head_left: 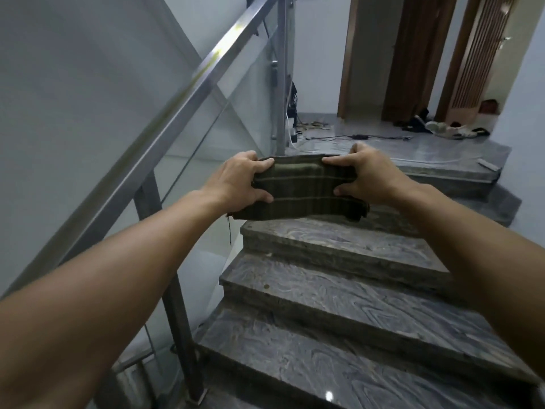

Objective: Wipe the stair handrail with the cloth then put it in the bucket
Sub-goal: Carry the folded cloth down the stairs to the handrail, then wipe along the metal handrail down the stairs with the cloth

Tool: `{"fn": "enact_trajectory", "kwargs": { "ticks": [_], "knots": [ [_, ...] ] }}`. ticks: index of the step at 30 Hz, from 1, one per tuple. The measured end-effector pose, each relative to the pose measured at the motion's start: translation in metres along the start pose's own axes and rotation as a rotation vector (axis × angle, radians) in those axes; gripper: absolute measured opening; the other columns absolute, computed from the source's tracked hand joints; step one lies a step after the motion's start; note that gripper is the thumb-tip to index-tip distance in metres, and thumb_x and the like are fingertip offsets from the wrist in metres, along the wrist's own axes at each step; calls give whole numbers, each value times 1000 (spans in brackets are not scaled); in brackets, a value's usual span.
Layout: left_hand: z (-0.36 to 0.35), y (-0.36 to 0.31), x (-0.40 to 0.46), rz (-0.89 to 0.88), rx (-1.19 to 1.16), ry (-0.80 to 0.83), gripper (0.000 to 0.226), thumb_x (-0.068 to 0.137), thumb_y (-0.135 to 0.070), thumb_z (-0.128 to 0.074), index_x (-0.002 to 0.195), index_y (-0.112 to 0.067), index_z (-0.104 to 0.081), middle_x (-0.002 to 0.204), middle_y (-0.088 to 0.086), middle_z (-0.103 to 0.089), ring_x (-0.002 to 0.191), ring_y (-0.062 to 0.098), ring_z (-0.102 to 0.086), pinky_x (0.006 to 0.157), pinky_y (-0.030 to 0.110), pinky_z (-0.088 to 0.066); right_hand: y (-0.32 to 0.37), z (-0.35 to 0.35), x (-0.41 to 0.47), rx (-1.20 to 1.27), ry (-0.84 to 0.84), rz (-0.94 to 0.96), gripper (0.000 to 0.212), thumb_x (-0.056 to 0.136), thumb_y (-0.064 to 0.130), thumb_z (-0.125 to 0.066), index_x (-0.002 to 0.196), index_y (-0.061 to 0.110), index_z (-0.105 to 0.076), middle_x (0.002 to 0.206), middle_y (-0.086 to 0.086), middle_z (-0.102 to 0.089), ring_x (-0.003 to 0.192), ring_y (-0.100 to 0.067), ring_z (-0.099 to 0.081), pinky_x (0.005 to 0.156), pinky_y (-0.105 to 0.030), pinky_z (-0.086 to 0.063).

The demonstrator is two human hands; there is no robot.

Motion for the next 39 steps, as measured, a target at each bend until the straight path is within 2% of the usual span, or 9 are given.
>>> {"fn": "enact_trajectory", "kwargs": {
  "ticks": [12, 20, 26, 29, 32, 36, 39],
  "knots": [
    [68, 101, 201, 40, 29, -101, 72, 78, -36, -74, 140, -19, -43, 97, -5, -45, 91, 13, -44, 82, 25, -40, -13, 41, 252, -32, -53, 113, 60, 75, 23, -78, 129, 35, -55, 96, 0, -43, 90, -22, -48, 84, -39, -48],
    [118, 161, 323, 130, 56, -144, 77, 73, -45, -76, 139, -21, -46, 102, -3, -51, 107, 21, -53, 93, 35, -46, -11, 76, 404, -77, -83, 187, 57, 78, 23, -76, 131, 31, -55, 96, 0, -46, 90, -21, -50, 83, -37, -49],
    [134, 203, 415, 206, 106, -157, 77, 71, -46, -77, 138, -22, -47, 93, -5, -43, 99, 22, -53, 87, 33, -44, -26, 91, 519, -123, -77, 241, 55, 78, 26, -76, 129, 33, -57, 97, -4, -48, 91, -25, -50, 85, -44, -49],
    [138, 222, 467, 242, 120, -183, 74, 71, -45, -78, 135, -18, -51, 93, -2, -47, 90, 19, -48, 84, 34, -45, -36, 100, 582, -159, -104, 296, 49, 79, 25, -75, 125, 31, -60, 97, -5, -47, 89, -25, -49, 84, -44, -49],
    [137, 242, 510, 306, 123, -183, 72, 71, -47, -77, 132, -17, -54, 96, 2, -51, 93, 22, -52, 86, 38, -48, -44, 105, 644, -263, -122, 350, 49, 80, 27, -73, 126, 36, -58, 95, -3, -44, 87, -21, -43, 80, -39, -42],
    [134, 264, 556, 396, 124, -175, 73, 71, -51, -75, 131, -15, -54, 97, 4, -50, 99, 25, -54, 88, 41, -48, -50, 101, 719, -411, -113, 403, 43, 81, 27, -68, 121, 41, -60, 99, -2, -42, 100, -25, -44, 82, -40, -35],
    [132, 277, 582, 462, 143, -148, 71, 71, -55, -73, 123, -9, -57, 99, 6, -51, 100, 27, -54, 87, 40, -48, -52, 94, 763, -484, -113, 410, 48, 83, 21, -61, 126, 42, -56, 108, -7, -46, 107, -28, -43, 86, -43, -35]
  ]
}}
Point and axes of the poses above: each hand's wrist, its own x-axis towards the middle knuckle, its own z-axis out of the back of the hand, y = z × x, the point moved 6 cm from there along x, towards the middle knuckle
